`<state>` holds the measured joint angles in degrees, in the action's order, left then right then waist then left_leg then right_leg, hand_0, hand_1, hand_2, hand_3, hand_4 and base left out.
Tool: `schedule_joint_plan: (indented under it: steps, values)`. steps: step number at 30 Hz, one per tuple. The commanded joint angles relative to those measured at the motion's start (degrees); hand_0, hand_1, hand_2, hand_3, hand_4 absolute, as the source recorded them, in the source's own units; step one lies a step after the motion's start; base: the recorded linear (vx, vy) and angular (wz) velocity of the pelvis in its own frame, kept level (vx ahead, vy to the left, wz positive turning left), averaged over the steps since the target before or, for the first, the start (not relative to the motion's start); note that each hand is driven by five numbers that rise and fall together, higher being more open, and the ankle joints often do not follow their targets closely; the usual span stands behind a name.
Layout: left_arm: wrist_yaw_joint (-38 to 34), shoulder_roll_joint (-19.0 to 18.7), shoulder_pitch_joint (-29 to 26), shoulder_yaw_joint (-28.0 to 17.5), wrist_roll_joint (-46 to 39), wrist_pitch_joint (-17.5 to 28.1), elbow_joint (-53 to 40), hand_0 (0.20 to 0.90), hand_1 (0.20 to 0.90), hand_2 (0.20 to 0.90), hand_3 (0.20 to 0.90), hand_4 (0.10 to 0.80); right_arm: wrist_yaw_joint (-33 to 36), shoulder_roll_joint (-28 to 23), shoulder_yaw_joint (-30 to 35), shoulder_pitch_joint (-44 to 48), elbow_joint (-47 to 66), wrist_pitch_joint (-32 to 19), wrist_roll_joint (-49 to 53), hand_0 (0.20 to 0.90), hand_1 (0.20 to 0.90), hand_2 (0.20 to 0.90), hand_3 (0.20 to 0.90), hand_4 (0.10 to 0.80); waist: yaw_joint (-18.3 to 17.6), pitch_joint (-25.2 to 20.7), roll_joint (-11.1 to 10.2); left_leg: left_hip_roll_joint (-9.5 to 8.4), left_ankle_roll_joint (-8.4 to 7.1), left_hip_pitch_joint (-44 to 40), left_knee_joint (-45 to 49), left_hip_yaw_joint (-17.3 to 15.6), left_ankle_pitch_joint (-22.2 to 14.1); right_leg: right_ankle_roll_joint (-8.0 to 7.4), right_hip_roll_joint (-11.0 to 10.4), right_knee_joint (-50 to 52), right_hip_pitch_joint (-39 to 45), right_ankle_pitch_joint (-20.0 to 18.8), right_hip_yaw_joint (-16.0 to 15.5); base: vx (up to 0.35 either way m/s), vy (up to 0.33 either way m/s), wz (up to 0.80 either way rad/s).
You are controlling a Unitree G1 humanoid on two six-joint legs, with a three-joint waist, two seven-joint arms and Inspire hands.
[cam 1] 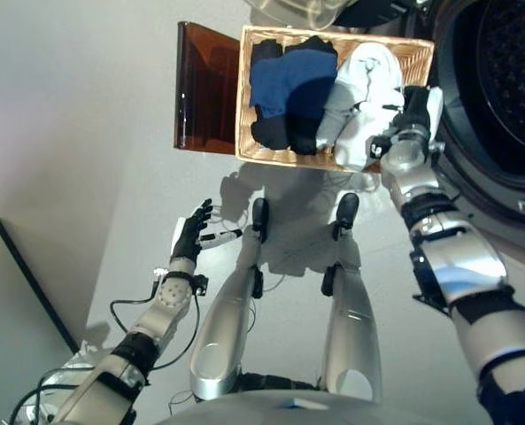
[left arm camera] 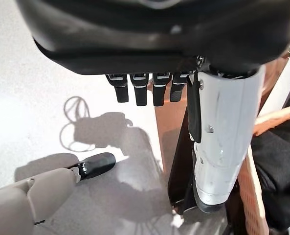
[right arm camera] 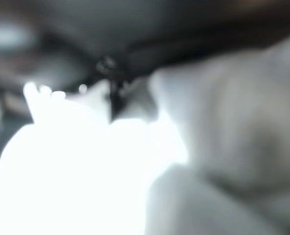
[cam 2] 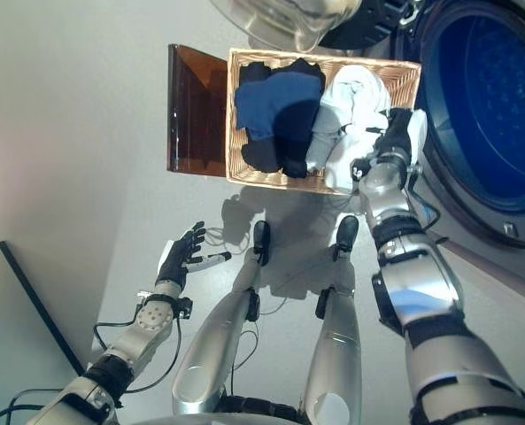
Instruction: Pick up the clothes and place them into the washing machine
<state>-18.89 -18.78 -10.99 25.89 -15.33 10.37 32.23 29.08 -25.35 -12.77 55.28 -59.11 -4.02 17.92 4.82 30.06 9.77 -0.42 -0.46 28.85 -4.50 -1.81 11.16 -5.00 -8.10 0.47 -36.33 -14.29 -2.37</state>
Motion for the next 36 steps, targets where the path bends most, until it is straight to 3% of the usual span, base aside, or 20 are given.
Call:
schedule_joint_plan:
  steps: [1, 9, 17, 25, 36]
  values:
    - [-1.8, -0.6, 4.7, 0.0, 1.0, 1.8, 1.2, 0.9, 0.9, 0.9, 0.9, 0.8, 2.4, -1.9, 1.6, 1.5, 6.9, -8.2, 3.0, 0.2, 0.2, 0.2, 0.2, 0.3, -1.5, -0.3, 2.1, -3.25, -1.59, -0.7, 0.5, -0.7, -2.1, -2.17, 0.4, 6.3, 1.3, 8.5, 3.6, 0.021, -0.001, -0.13]
    - [-1.3, 2.0, 6.0, -1.0, 1.1, 2.0, 4.7, 0.9, 0.9, 0.9, 0.9, 0.8, 0.8, -1.2, 7.0, -8.8, 12.9, -11.9, 8.4, 0.2, 0.2, 0.2, 0.2, 0.3, -3.4, -0.3, 1.7, -3.03, -1.19, -4.3, 0.3, -2.2, -3.2, -2.29, 0.8, 6.9, 3.4, 9.1, 4.0, 0.028, 0.0, -0.15]
    - [-0.9, 3.7, 6.3, -1.3, 1.9, 2.1, 6.7, 0.9, 0.9, 0.9, 0.9, 0.8, 3.5, -1.6, 12.5, -12.0, 14.2, -14.2, 9.7, 0.2, 0.2, 0.2, 0.2, 0.3, -4.2, -1.6, 2.5, -2.85, -1.07, -6.1, 0.1, -3.4, -4.4, -2.7, 0.6, 7.6, 4.2, 10.1, 3.9, 0.038, 0.0, -0.1]
    - [-0.8, 5.1, 5.8, -0.5, 2.4, 2.2, 9.3, 0.9, 0.9, 0.9, 0.9, 0.8, 6.2, -4.9, 15.1, -7.4, 13.7, -15.7, 10.7, 0.2, 0.2, 0.2, 0.2, 0.3, -4.0, -2.9, 3.6, -2.98, -1.15, -6.8, -0.3, -3.9, -4.7, -2.8, 0.6, 8.0, 4.2, 10.3, 3.6, 0.02, 0.005, -0.06]
    - [0.1, 5.5, 5.5, 0.8, 2.1, 2.5, 12.3, 0.9, 0.9, 0.9, 0.9, 0.8, 6.3, -13.4, 11.8, 7.2, 5.9, -14.9, 13.2, 0.2, 0.2, 0.2, 0.2, 0.3, -2.4, -4.6, 4.8, -3.0, -1.47, -7.4, -0.5, -3.9, -4.9, -2.93, 0.1, 9.4, 3.8, 10.8, 2.9, 0.001, 0.0, 0.0]
